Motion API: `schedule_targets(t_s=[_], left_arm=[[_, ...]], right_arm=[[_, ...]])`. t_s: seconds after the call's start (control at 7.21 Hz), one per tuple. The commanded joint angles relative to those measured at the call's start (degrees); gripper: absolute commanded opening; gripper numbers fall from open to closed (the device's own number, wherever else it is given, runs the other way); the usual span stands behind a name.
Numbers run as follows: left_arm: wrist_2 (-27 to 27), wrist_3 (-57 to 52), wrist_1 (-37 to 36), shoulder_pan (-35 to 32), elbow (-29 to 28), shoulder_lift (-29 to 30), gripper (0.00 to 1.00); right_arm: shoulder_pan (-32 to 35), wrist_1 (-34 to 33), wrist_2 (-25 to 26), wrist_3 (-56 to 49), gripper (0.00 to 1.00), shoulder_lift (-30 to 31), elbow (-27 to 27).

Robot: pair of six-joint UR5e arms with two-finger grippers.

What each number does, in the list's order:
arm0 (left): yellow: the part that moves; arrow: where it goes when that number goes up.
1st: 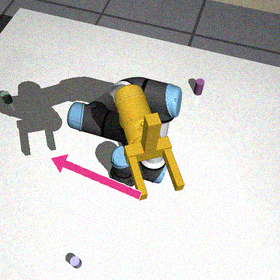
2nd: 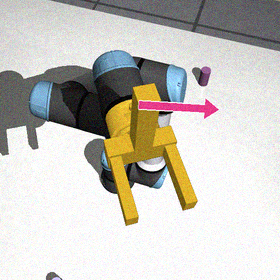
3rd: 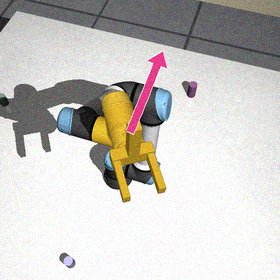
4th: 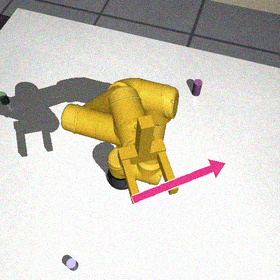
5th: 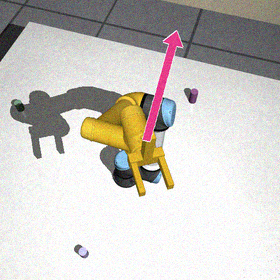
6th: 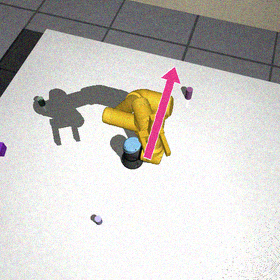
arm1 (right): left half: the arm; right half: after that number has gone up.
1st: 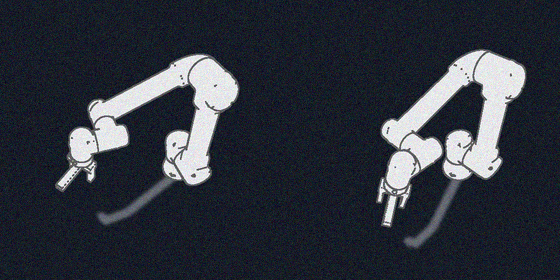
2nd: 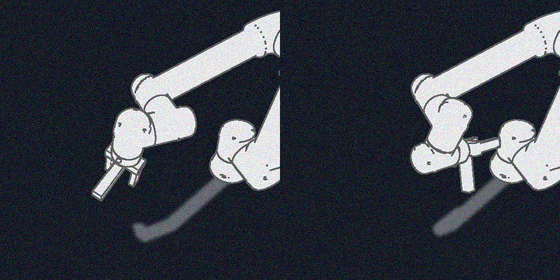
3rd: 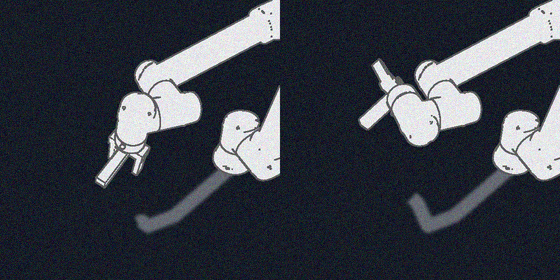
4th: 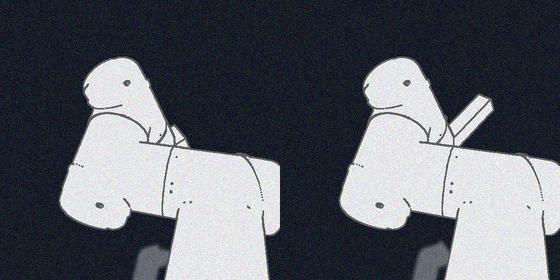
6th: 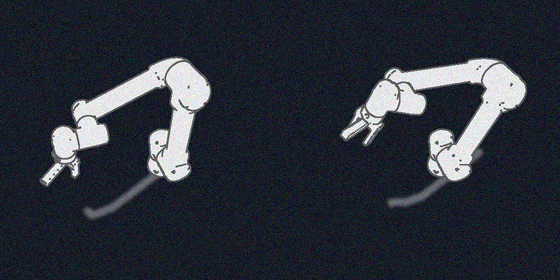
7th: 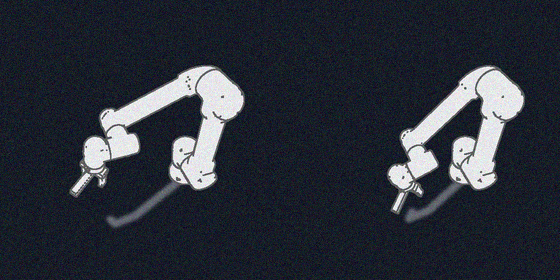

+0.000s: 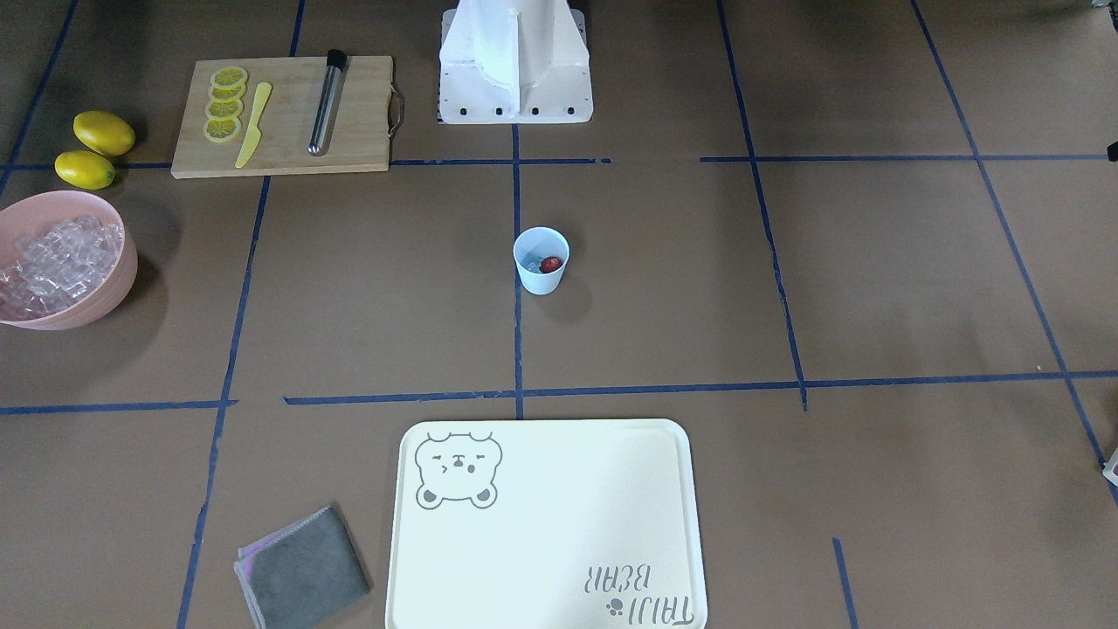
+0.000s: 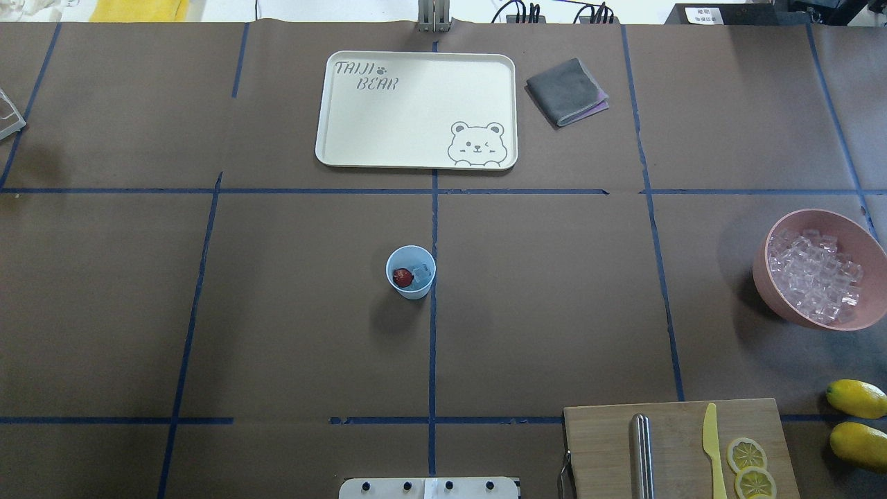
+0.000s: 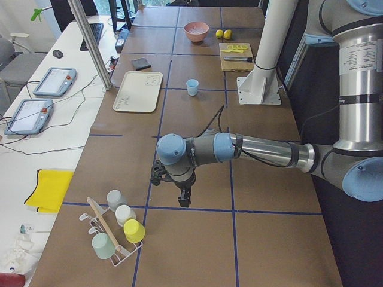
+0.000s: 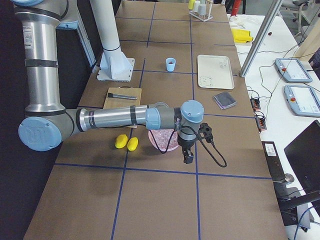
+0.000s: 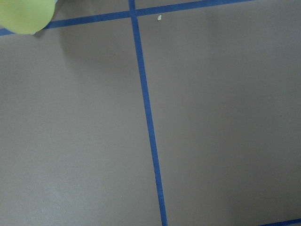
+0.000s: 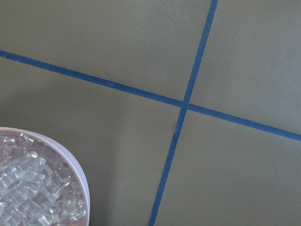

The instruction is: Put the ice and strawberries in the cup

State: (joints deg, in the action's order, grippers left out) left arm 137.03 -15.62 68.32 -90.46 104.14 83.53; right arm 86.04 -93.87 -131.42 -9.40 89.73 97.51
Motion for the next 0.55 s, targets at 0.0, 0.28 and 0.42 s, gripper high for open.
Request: schedule_targets(t_s=[0.0,0.28,0.42], left_arm=[[0.0,-0.3,-3.5,-0.6,-0.2,0.1,1.00],[-0.1,-0.1,-3.2,-0.6,-0.9,2.7,1.00],[-0.1,-0.2,-3.0,-0.6,-3.7,5.5,1.00]], right_arm=[[0.0,-0.3,-1.4,0.0,1.00,-0.2,0.0],[0.0,0.0,-1.6,0.0,1.00,0.1,0.0],[0.0,-0.2,-1.6,0.0,1.00,-0.6,-0.6]])
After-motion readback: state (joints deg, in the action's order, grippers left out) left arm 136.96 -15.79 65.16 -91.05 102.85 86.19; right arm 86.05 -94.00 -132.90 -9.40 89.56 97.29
